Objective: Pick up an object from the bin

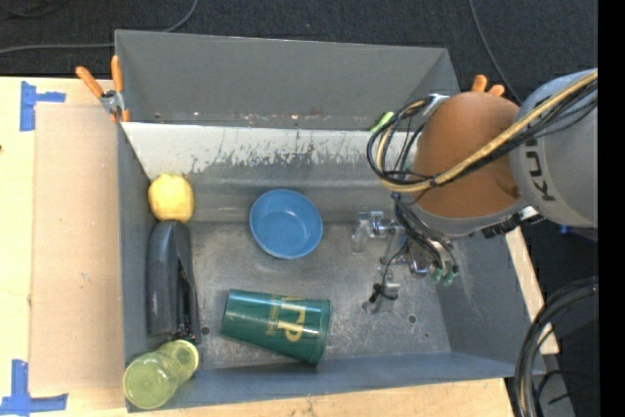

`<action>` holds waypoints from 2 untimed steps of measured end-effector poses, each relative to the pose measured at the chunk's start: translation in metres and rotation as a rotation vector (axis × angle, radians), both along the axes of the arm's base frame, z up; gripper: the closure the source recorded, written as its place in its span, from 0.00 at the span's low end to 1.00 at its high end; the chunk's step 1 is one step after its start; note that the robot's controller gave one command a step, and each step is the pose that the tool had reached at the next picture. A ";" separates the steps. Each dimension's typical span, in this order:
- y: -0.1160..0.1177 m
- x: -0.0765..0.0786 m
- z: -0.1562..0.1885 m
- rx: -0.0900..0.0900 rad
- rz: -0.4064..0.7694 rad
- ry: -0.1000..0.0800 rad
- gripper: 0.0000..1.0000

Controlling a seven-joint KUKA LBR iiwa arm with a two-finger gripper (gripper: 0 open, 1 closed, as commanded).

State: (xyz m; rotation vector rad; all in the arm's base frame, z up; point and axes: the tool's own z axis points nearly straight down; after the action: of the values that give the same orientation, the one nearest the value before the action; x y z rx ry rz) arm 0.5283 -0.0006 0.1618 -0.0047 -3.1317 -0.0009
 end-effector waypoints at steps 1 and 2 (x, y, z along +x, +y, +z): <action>0.000 0.002 0.003 0.000 0.000 -0.007 0.00; 0.079 0.075 -0.086 0.002 0.244 -0.011 0.00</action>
Offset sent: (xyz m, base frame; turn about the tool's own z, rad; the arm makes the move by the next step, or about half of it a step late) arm 0.0774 0.0827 -0.0918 -0.2581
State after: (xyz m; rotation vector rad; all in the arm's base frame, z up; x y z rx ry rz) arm 0.6033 0.0781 0.0762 0.3772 -3.1196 -0.0021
